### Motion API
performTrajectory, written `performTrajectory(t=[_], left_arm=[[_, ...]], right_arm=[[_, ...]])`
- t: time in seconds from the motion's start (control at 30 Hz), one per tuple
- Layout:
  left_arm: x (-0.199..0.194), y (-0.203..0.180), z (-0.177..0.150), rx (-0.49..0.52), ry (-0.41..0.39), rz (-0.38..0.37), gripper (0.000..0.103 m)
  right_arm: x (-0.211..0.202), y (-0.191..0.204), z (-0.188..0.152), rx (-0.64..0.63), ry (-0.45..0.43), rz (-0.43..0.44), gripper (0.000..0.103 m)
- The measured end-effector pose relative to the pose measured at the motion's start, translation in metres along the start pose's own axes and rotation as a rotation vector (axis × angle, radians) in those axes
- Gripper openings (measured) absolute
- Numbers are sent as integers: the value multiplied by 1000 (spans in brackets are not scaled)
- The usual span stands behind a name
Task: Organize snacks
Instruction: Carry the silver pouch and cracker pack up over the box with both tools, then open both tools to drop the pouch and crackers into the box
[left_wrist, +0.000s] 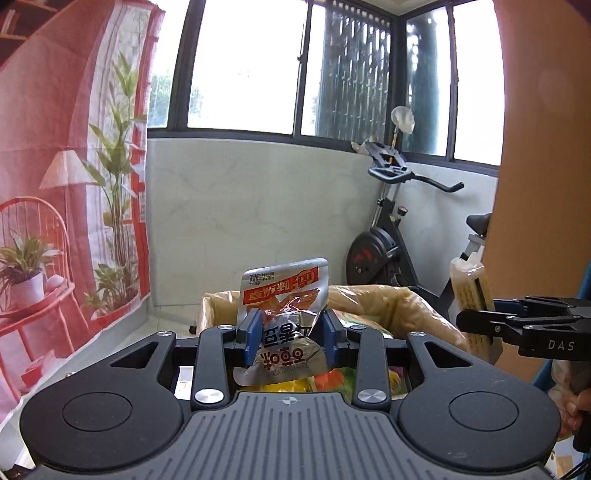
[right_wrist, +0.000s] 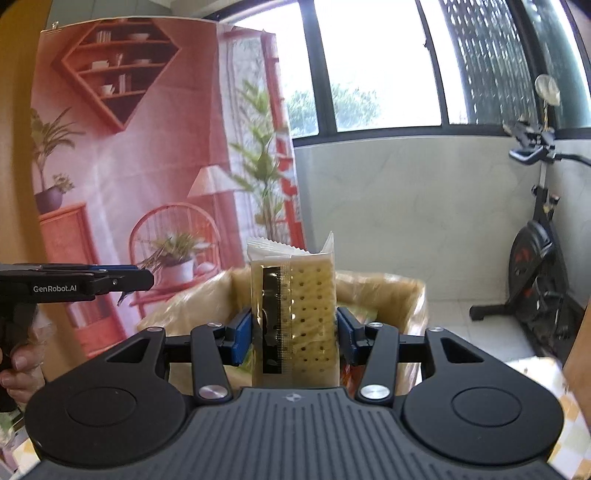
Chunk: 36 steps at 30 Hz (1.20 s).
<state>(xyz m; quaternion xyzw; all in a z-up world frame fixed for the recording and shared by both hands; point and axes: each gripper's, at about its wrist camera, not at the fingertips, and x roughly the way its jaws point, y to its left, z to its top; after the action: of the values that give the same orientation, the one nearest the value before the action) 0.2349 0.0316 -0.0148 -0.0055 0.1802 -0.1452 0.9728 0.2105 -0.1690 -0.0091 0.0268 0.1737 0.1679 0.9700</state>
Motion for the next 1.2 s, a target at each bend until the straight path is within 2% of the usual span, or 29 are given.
performTrajectory(t=[0.17, 0.43, 0.6, 0.67, 0.7, 0.83, 1.2], left_arm=[[32, 12, 4, -16, 47, 16, 37], [64, 18, -4, -10, 109, 29, 38], [71, 25, -4, -14, 146, 20, 46], [70, 28, -4, -23, 157, 37, 60], [67, 29, -5, -27, 151, 40, 61], [57, 32, -4, -17, 158, 46, 62], [17, 37, -11, -51, 176, 30, 62]], right_arm=[[26, -17, 5, 21, 2, -40, 49], [57, -38, -5, 56, 74, -79, 49], [62, -44, -15, 79, 106, -87, 51], [63, -44, -17, 84, 123, -102, 52], [62, -45, -18, 81, 122, -113, 56], [52, -45, -18, 88, 89, -127, 65], [21, -33, -22, 122, 62, -115, 65]])
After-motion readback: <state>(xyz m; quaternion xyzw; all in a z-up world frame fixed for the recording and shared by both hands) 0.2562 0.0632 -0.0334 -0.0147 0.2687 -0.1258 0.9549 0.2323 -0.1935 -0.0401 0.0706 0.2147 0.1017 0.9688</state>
